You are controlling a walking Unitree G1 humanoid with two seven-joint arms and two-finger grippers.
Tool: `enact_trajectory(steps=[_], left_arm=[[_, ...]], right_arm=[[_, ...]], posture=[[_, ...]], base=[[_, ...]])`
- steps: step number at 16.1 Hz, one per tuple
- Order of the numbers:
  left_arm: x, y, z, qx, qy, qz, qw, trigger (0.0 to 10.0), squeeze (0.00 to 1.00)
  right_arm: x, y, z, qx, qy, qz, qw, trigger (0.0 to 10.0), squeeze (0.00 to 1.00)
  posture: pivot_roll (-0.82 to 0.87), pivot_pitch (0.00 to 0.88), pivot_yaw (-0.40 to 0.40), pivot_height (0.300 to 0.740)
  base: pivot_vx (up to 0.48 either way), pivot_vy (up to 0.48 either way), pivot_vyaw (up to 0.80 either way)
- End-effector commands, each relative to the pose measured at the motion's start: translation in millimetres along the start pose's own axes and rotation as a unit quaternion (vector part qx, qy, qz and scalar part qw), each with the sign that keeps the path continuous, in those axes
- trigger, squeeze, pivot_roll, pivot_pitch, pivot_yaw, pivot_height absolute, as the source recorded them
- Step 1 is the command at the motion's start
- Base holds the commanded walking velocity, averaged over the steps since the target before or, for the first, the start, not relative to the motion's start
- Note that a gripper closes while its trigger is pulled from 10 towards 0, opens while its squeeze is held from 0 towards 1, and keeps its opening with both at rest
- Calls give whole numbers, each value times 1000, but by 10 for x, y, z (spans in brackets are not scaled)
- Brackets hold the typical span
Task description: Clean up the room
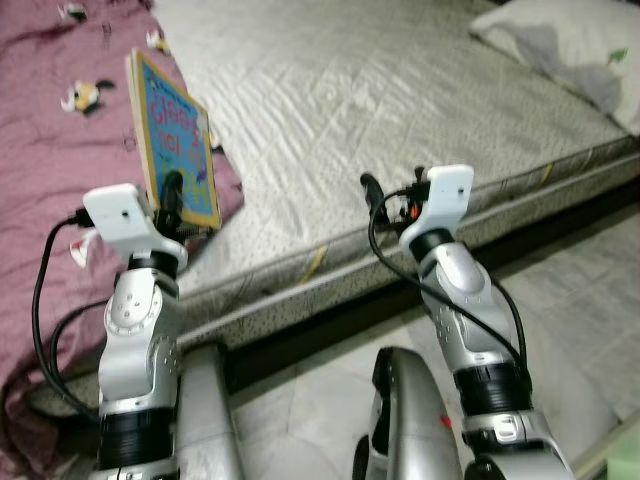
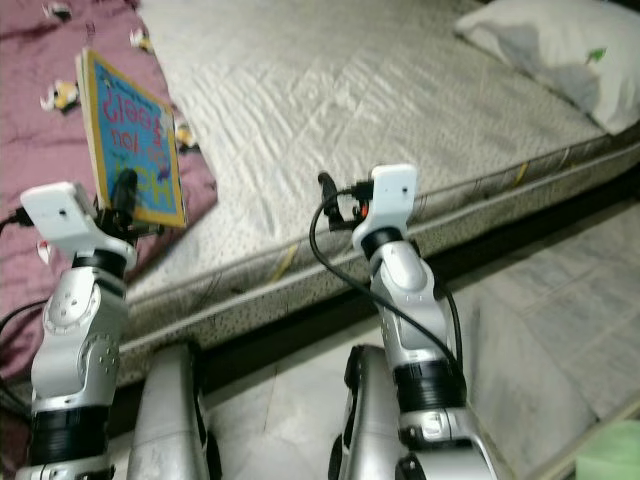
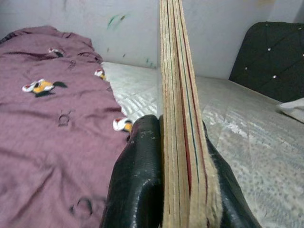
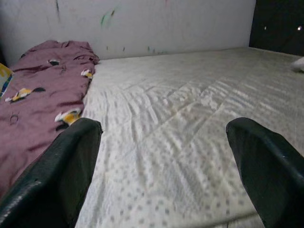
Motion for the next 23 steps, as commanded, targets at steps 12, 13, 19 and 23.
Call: enact_trajectory(steps=[12, 13, 19, 23], left_arm=[[-6, 20, -56, -4, -10, 31, 999, 10000, 0], [-10, 26, -61, -7, -10, 32, 999, 10000, 0], [-49, 71, -89, -17, -20, 55, 998, 10000, 0], [-211, 70, -129, -15, -60, 75, 995, 10000, 0]], right_arm=[[71, 51, 33, -5, 11, -3, 1000, 10000, 0], [72, 52, 35, -6, 11, -3, 1000, 10000, 0], [72, 70, 30, -10, 12, -5, 1000, 10000, 0], [7, 103, -14, -15, 3, -11, 1000, 10000, 0]], posture=[[-17, 0, -28, 694], [-17, 0, -28, 704], [-17, 0, -28, 740], [-13, 0, -33, 740]], base=[[0, 0, 0], [0, 0, 0], [0, 0, 0], [0, 0, 0]])
Point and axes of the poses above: a point about 5 cm out from each wrist's last joint towards the gripper, its own z axis pointing out of the wrist towards the gripper, its own x axis along the axis of the wrist's last joint, y = z × x, the point moved 3 cm from there along z, pointing out of the wrist towards the gripper, and after that the axes turned 11 degrees about z, right-handed, at the moved point
